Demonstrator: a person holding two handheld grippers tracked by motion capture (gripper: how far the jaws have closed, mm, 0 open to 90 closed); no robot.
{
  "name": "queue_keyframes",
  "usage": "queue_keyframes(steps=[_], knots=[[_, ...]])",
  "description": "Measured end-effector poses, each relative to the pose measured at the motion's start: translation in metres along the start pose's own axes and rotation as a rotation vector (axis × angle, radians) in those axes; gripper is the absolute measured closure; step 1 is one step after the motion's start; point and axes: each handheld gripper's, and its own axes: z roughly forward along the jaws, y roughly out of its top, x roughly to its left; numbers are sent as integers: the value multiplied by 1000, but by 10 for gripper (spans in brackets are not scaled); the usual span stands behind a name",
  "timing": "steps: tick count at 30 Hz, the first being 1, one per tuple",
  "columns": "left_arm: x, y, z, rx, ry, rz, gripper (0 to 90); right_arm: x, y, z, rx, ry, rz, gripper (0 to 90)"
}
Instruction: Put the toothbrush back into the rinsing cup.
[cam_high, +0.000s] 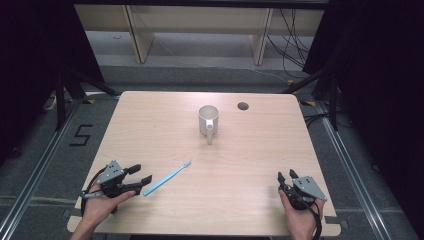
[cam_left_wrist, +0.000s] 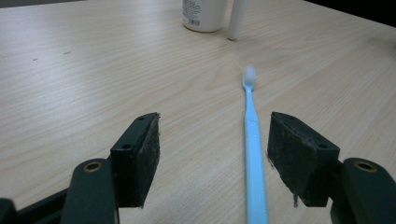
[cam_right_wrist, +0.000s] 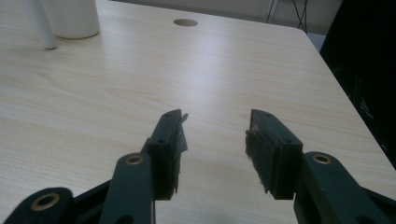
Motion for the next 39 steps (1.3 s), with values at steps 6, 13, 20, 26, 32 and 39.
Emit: queue_keyframes(steps=[6, 13, 20, 26, 32, 39], knots=[[-2, 6, -5, 33, 28, 5, 372, -2, -2, -2, -1, -5, 26, 497], [-4, 11, -14, 89, 45, 50, 378, -1, 3, -7, 7, -14, 45, 472], [-6, 22, -20, 152, 54, 76, 359, -4, 6, -7, -1, -7, -27, 449], [-5, 42, -17, 279, 61, 136, 360, -1, 7, -10, 31, 7, 23, 435], [-10, 54, -10, 403, 37, 163, 372, -1, 7, -7, 47, 19, 15, 418], [-18, 69, 3, 512, 24, 160, 381, 2, 7, -9, 71, 13, 54, 413]])
